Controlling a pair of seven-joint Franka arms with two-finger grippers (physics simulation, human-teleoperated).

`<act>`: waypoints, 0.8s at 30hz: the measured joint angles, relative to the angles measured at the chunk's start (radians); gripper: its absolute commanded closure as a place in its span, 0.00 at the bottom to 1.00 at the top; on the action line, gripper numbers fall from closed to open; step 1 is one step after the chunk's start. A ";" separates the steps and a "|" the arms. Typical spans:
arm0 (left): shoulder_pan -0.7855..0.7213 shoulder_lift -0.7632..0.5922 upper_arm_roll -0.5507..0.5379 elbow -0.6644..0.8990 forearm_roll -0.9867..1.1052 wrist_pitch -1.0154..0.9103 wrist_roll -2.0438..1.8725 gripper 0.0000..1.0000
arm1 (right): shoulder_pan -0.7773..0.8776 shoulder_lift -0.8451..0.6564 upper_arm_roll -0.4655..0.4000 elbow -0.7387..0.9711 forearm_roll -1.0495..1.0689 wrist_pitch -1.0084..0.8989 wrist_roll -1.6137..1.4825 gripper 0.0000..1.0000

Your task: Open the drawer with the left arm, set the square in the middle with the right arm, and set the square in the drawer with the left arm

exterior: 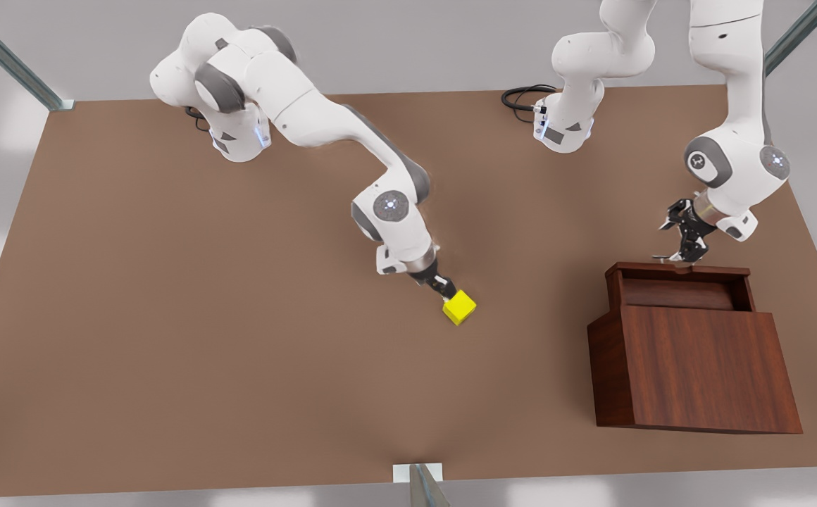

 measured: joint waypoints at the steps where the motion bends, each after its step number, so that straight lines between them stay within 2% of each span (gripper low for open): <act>1: -0.006 0.001 0.009 -0.004 0.005 -0.001 0.000 0.00 | -0.046 -0.129 0.001 -0.135 -0.003 -0.014 -0.092 0.00; 2: -0.008 -0.001 0.015 -0.005 0.010 -0.001 0.000 0.00 | -0.120 -0.222 0.002 -0.204 -0.005 -0.119 -0.264 0.00; 3: -0.005 -0.001 0.015 -0.006 0.015 -0.006 0.000 0.00 | -0.210 -0.306 0.002 -0.215 -0.004 -0.331 -0.479 0.00; 5: 0.002 -0.007 0.017 -0.006 0.021 -0.023 -0.001 0.00 | -0.377 -0.456 0.002 -0.268 -0.010 -0.487 -0.858 0.00; 6: 0.004 -0.016 0.017 -0.006 0.023 -0.027 -0.001 0.00 | -0.490 -0.480 0.019 -0.232 -0.056 -0.591 -1.038 0.00; 7: 0.003 -0.026 0.018 -0.013 0.028 -0.036 -0.002 0.00 | -0.600 -0.496 0.076 -0.196 -0.118 -0.672 -1.132 0.00; 9: -0.010 -0.042 0.027 -0.021 0.034 -0.051 -0.001 0.00 | -0.614 -0.534 0.081 -0.150 -0.146 -0.799 -1.192 0.00; 10: -0.020 -0.051 0.035 -0.023 0.036 -0.063 -0.001 0.00 | -0.603 -0.536 0.062 -0.127 -0.154 -0.840 -1.241 0.00; 11: -0.019 -0.056 0.038 -0.023 0.037 -0.071 -0.001 0.00 | -0.674 -0.548 0.106 -0.126 -0.155 -0.846 -1.285 0.00; 12: -0.014 -0.057 0.038 -0.023 0.038 -0.079 -0.001 0.00 | -0.723 -0.563 0.114 -0.119 -0.171 -0.859 -1.289 0.00; 16: -0.028 -0.202 0.047 -0.019 0.084 -0.205 -0.002 0.00 | -0.707 -0.554 0.067 -0.044 -0.191 -0.920 -1.283 0.00; 18: -0.099 -0.270 0.046 -0.008 0.116 -0.250 0.127 0.00 | -0.745 -0.542 0.064 0.019 -0.191 -0.978 -1.294 0.00; 20: -0.172 -0.259 0.038 0.045 0.135 -0.248 0.324 0.00 | -0.801 -0.527 0.065 0.027 -0.192 -0.985 -1.294 0.00; 22: -0.223 -0.191 0.006 0.136 0.145 -0.250 0.534 0.00 | -0.763 -0.510 0.058 0.053 -0.193 -0.981 -1.294 0.00; 24: -0.287 -0.134 0.000 0.217 0.151 -0.262 0.638 0.00 | -0.818 -0.505 0.056 0.076 -0.191 -0.983 -1.294 0.00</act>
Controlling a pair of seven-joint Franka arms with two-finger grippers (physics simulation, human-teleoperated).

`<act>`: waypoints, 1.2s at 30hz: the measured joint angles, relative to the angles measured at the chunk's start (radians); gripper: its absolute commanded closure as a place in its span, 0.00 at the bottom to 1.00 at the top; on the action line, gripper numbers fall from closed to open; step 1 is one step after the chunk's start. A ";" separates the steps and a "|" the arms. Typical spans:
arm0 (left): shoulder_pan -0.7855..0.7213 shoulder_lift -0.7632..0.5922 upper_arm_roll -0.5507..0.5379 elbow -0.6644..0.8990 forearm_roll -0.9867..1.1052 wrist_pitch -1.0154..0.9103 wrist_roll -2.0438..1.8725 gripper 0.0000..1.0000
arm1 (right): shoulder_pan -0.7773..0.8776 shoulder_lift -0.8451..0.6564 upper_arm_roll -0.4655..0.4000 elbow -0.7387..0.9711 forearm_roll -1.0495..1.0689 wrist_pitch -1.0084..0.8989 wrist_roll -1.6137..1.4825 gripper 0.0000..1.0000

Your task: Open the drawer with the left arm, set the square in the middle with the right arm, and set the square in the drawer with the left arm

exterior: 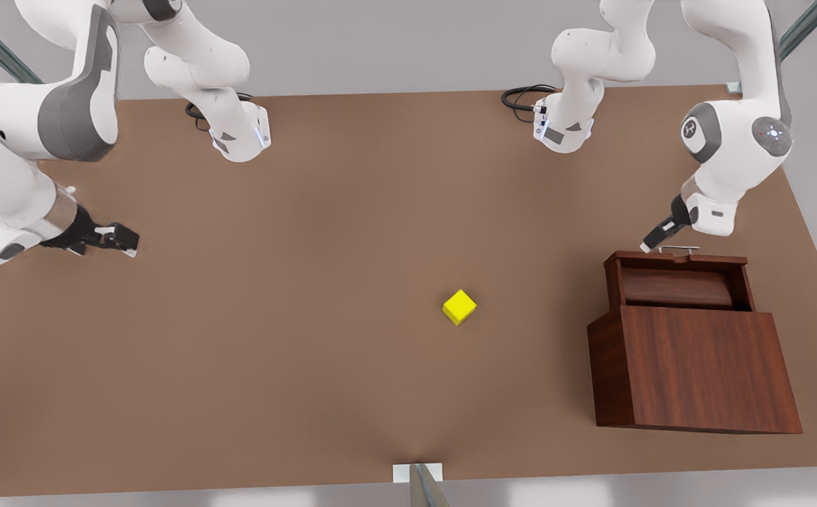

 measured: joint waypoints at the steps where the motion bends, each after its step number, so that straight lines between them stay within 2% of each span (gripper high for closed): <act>1: -0.031 0.051 -0.013 0.090 0.002 -0.059 0.009 0.00 | -0.005 0.001 0.000 0.000 0.001 -0.001 0.001 0.00; 4: -0.108 0.164 -0.053 0.259 0.005 -0.149 0.038 0.00 | 0.022 0.006 0.001 0.001 0.000 -0.003 0.001 0.00; 6: -0.142 0.273 -0.089 0.436 0.004 -0.263 0.040 0.00 | 0.007 0.015 0.000 0.001 0.004 0.002 0.002 0.00; 11: -0.163 0.481 -0.242 0.693 -0.003 -0.270 -0.022 0.00 | 0.017 0.022 0.002 0.002 0.003 0.003 0.002 0.00; 13: -0.163 0.608 -0.289 0.834 -0.002 -0.270 0.004 0.00 | 0.018 0.023 0.002 0.017 0.004 0.003 0.002 0.00; 18: -0.240 0.712 -0.307 0.851 0.003 -0.264 0.423 0.00 | 0.015 0.025 0.000 0.018 0.001 0.007 0.002 0.00; 23: -0.243 0.814 -0.386 0.853 -0.003 -0.148 0.415 0.00 | 0.013 0.058 0.000 0.067 0.002 0.005 0.003 0.00; 36: -0.276 0.940 -0.383 0.848 0.074 -0.104 0.519 0.00 | 0.016 0.068 0.001 0.071 0.007 0.015 0.014 0.00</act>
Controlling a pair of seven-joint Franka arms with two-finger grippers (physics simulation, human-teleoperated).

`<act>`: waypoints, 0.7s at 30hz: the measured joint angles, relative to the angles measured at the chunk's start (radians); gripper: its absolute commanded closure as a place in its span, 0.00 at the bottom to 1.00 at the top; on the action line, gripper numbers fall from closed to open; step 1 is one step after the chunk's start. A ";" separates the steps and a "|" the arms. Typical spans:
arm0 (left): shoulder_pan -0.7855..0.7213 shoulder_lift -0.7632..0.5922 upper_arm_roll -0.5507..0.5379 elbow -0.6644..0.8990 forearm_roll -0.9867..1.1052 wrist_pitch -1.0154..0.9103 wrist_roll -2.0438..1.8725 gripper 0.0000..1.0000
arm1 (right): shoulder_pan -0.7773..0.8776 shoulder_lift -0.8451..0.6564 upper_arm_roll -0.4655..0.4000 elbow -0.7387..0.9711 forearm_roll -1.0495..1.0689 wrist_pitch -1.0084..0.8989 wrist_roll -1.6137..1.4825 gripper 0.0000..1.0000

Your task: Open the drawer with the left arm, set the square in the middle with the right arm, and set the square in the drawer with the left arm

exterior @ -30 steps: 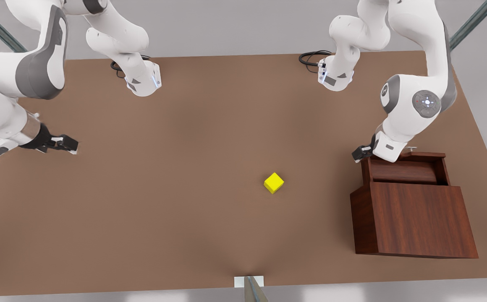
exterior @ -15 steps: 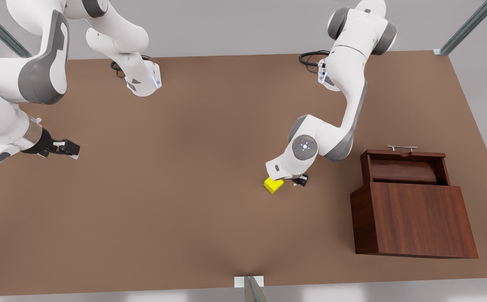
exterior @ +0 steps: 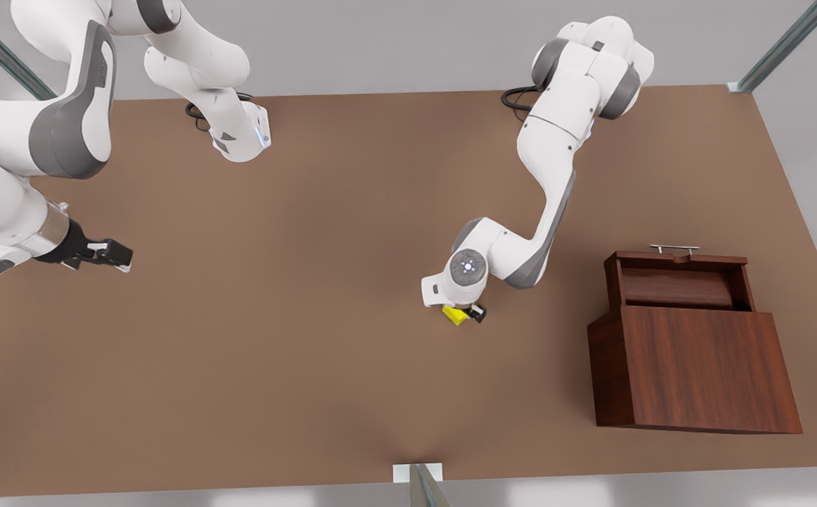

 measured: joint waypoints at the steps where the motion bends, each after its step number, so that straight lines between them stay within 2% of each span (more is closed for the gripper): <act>1: 0.000 0.011 0.001 0.000 0.003 0.008 0.001 0.00 | -0.002 0.000 0.000 0.000 0.000 0.005 0.000 0.00; 21: -0.018 0.077 0.004 -0.005 0.053 0.028 0.028 0.00 | -0.002 0.002 0.000 0.005 0.000 0.021 0.002 0.00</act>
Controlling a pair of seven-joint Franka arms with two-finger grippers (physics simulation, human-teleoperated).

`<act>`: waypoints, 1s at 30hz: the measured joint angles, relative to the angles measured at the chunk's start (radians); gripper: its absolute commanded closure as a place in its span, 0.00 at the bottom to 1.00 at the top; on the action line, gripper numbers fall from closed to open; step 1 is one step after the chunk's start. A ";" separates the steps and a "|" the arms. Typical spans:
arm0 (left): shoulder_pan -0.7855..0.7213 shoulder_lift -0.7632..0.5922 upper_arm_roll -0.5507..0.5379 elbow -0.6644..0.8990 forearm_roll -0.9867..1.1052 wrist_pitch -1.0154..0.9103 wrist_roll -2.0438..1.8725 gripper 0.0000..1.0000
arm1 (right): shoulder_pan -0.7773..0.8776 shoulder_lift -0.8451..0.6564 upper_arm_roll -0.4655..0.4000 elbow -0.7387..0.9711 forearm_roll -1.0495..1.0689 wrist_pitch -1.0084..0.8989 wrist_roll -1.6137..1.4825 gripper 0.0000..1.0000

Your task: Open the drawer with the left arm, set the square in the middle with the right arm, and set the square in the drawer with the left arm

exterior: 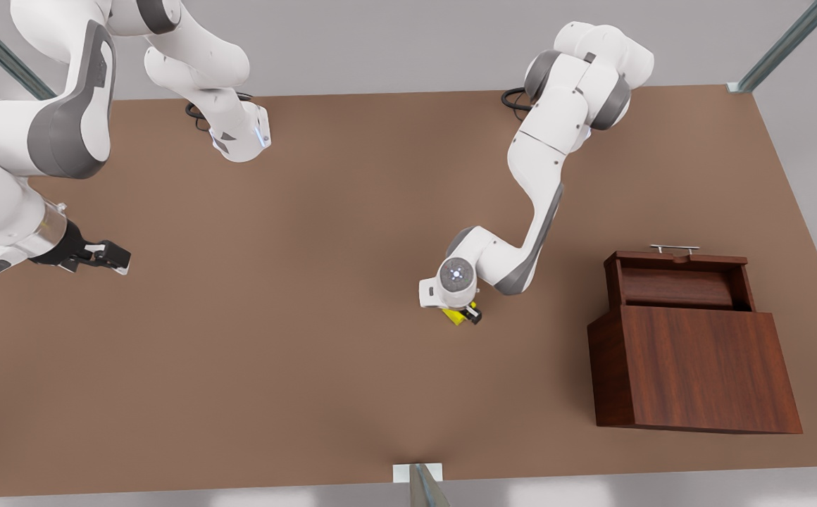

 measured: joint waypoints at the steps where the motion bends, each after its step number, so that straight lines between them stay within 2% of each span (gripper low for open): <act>1: -0.005 0.000 -0.001 0.000 0.014 0.000 -0.016 0.00 | 0.000 0.000 0.000 0.000 0.000 0.000 0.000 0.00; 10: -0.005 0.022 -0.001 0.002 0.066 0.021 -0.025 0.00 | -0.002 0.000 0.000 0.002 0.000 0.007 0.000 0.00; 11: -0.005 0.022 -0.001 0.002 0.066 0.021 -0.026 0.10 | -0.001 0.000 -0.001 0.002 0.001 0.008 0.000 0.00; 13: -0.005 0.022 -0.001 0.002 0.065 0.022 -0.026 0.21 | -0.001 0.000 0.000 0.002 0.000 0.011 0.000 0.00; 15: -0.005 0.023 -0.001 0.002 0.064 0.022 -0.026 0.23 | 0.001 0.000 0.000 0.000 0.007 0.013 0.000 0.00; 30: -0.005 0.022 -0.001 0.004 0.066 0.023 -0.025 0.28 | -0.001 -0.002 -0.002 0.000 -0.006 0.008 0.000 0.00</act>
